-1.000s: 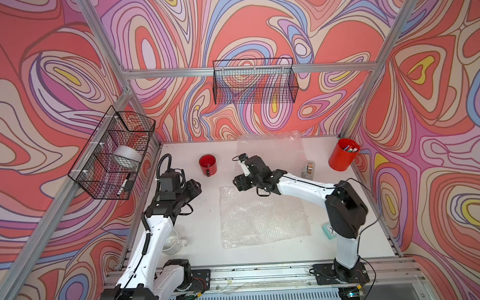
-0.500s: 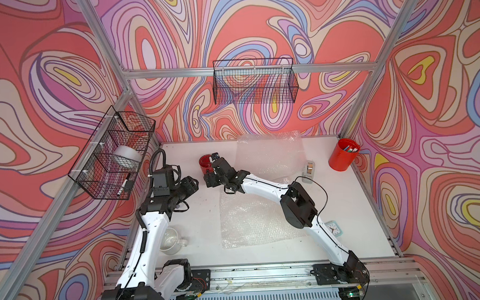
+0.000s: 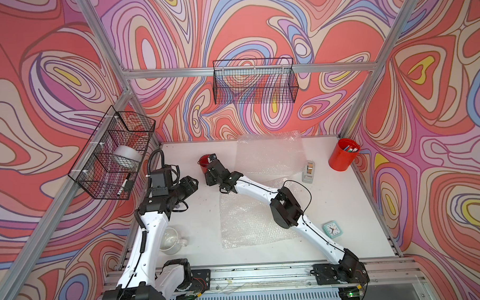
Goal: Wrap mugs in bubble wrap
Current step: Pick up the mug from the center of the board.
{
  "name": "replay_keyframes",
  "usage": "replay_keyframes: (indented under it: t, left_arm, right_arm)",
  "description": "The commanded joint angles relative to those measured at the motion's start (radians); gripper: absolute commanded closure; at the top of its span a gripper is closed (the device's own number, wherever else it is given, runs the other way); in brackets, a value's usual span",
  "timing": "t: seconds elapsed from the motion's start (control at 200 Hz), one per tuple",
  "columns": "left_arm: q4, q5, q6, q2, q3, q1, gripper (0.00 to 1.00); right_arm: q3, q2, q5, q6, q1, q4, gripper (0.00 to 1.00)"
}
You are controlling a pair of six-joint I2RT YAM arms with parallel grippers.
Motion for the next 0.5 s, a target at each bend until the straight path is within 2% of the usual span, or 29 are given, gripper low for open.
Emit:
replay_keyframes:
  t: [0.0,0.496]
  left_arm:
    - [-0.028,0.015,0.018,-0.007,0.021,0.013,0.42]
    - [-0.043,0.012,0.025,-0.024,0.015,0.031,0.42]
  right_arm:
    - [0.038,0.015,0.019,-0.011,-0.017,0.000,0.48]
    - [0.056,-0.006,-0.047,-0.087,-0.040,0.005,0.89]
